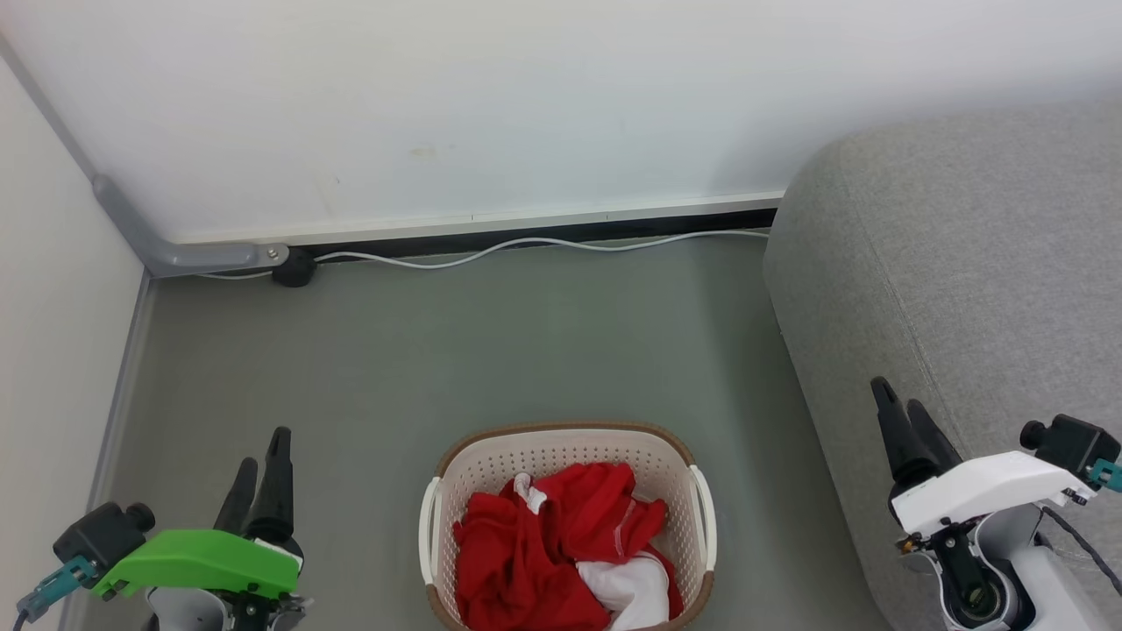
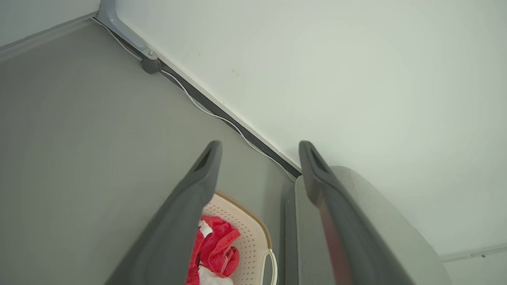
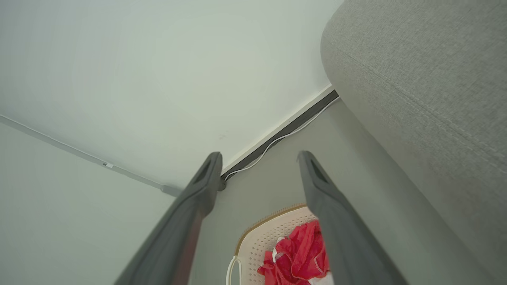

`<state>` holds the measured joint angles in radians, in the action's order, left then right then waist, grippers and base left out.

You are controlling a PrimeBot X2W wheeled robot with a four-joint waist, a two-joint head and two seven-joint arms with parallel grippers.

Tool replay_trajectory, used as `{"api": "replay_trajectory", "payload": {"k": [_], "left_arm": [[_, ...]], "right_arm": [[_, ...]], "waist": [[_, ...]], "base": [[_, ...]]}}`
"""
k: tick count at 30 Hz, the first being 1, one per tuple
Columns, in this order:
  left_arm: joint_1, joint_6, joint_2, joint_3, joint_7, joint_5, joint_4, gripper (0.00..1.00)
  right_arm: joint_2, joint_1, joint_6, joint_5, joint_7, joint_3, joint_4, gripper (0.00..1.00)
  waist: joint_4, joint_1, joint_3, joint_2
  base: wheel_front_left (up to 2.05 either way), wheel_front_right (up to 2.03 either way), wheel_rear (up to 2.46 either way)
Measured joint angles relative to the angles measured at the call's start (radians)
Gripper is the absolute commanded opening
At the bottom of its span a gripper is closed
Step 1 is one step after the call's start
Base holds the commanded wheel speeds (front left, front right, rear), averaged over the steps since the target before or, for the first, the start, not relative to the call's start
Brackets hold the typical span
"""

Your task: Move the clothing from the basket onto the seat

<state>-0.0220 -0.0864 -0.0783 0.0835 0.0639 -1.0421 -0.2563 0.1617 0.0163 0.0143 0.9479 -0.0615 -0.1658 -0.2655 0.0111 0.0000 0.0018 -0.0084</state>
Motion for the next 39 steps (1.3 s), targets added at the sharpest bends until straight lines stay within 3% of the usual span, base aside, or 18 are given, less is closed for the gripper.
{"api": "replay_trajectory", "payload": {"k": [5, 25, 39], "left_arm": [[0.000, 0.007, 0.000, 0.005, 0.015, 0.068, 0.006, 1.00], [0.001, 0.007, 0.001, 0.026, 0.081, 0.334, 0.025, 1.00], [0.001, -0.003, 0.000, 0.047, 0.132, 0.526, 0.037, 1.00]], "right_arm": [[0.008, 0.000, -0.015, -0.062, -0.018, -0.030, 0.000, 1.00], [0.087, 0.009, -0.008, -0.328, -0.085, -0.161, -0.015, 1.00], [0.129, 0.018, -0.049, -0.483, -0.132, -0.177, -0.009, 1.00]], "waist": [[0.000, 0.0000, 0.000, 0.0000], [-0.002, 0.0000, 0.002, 0.0000], [-0.007, 0.0000, 0.004, 0.0000]], "base": [[0.00, 0.00, 0.00], [0.00, 0.00, 0.00], [0.00, 0.00, 0.00]]}}
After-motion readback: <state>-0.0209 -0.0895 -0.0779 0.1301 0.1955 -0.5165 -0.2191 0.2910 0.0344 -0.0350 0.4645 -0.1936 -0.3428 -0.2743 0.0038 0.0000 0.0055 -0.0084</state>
